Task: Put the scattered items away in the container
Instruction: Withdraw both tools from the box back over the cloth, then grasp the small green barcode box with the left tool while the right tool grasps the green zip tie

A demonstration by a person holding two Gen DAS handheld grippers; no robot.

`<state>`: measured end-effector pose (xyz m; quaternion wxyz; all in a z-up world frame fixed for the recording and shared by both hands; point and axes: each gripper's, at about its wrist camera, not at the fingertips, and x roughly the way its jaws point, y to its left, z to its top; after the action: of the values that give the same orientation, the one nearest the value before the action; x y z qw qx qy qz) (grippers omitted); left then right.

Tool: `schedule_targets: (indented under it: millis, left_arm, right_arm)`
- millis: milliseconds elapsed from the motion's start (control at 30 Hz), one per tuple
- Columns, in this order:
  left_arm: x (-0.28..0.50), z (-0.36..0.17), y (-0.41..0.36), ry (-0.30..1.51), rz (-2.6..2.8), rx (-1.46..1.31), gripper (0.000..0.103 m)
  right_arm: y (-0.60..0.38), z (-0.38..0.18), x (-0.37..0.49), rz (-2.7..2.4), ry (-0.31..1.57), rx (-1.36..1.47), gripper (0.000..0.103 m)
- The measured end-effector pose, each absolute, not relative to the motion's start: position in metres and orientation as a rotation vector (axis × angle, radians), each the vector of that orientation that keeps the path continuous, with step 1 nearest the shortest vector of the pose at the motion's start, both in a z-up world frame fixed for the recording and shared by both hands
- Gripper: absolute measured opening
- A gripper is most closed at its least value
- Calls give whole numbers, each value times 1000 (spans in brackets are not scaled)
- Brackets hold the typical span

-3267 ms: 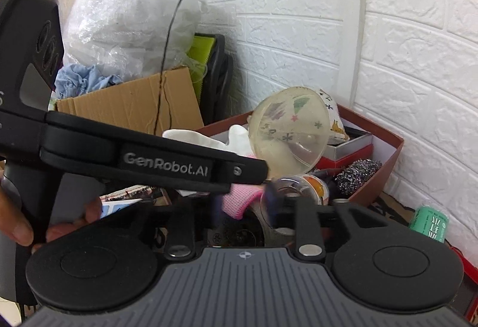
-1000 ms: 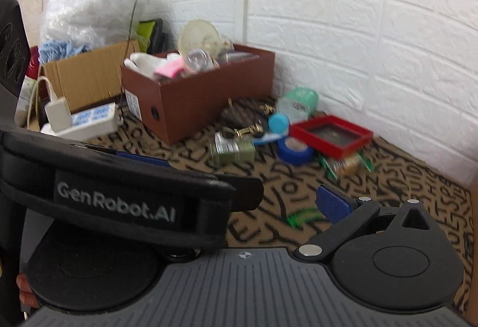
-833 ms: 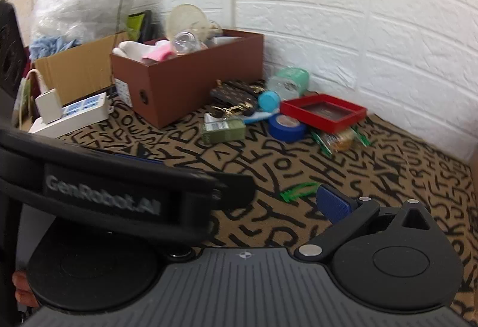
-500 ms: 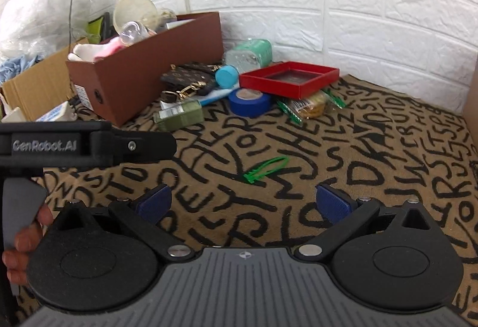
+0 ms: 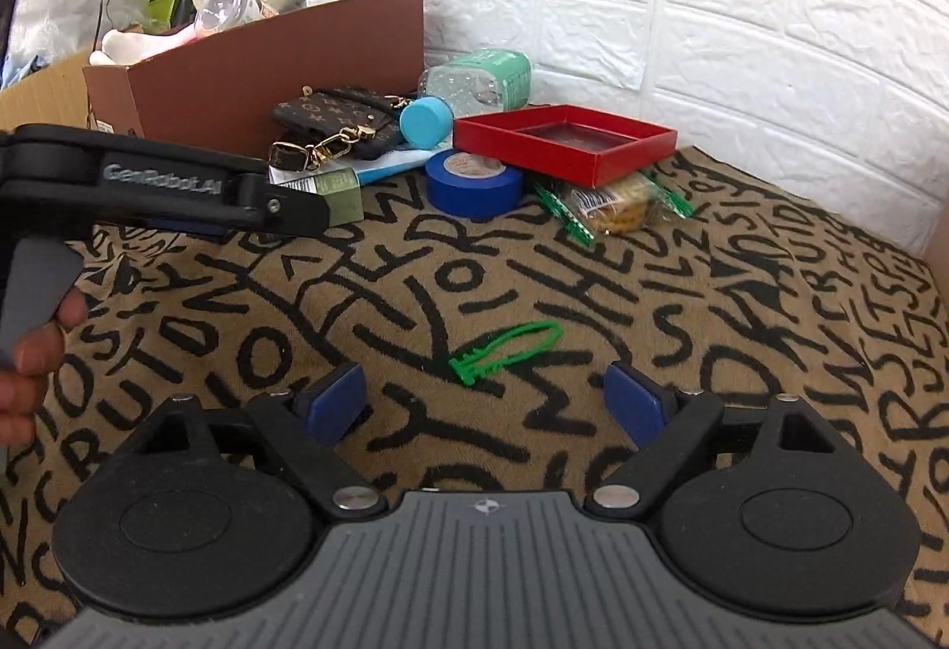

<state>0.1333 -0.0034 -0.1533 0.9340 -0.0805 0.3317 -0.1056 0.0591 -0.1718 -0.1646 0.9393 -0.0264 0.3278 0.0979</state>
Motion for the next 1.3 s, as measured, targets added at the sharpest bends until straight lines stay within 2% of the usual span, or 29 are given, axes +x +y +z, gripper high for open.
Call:
schedule_targets:
  millis: [200,267,333,367,467,567,600,633,667,700,733,933,1300]
  left_arm:
    - [146,-155,-8,675,-227,-142,80]
    - [148,-157,-11,685,-237,-124,72]
    - [147,-158,-12,681,-233,-109,71]
    - [146,-158,-13,681,-230,-103,68]
    - [147,-157,-11,685,-225,-122,67]
    - [147,-156,-9,694,-225,-146,66]
    - [146,-155,-10,698,-223,-140,63]
    - [145,-154,-12,702,-223,-132,52]
    - [143,-154,-12,711,-232,-132,36]
    - [141,-154,-12,721,-248,-143,28]
    - [139,-155,-12,727,-259,-154,25]
    - [122,-154,-21,735,-273,-142,20]
    - [48,-149,-18,784,-285,-161,20]
  right_arm:
    - [-170,-166,66,193,661,-54,88]
    - [-169,-164,67,184,653,-58,81]
    - [-168,-163,65,187,645,-62,68]
    - [-168,-162,64,191,643,-60,64]
    - [-167,-161,64,198,640,-55,57]
    - [-166,-160,64,195,639,-58,40]
    - [-166,-160,63,198,642,-56,33]
    - [-166,-159,63,200,645,-52,28]
    - [-167,-159,62,203,648,-47,26]
    - [-167,-159,60,205,652,-42,21]
    - [-168,-158,58,206,655,-34,17]
    - [-172,-157,40,218,670,-3,16]
    - [-183,-157,-3,232,689,26,16]
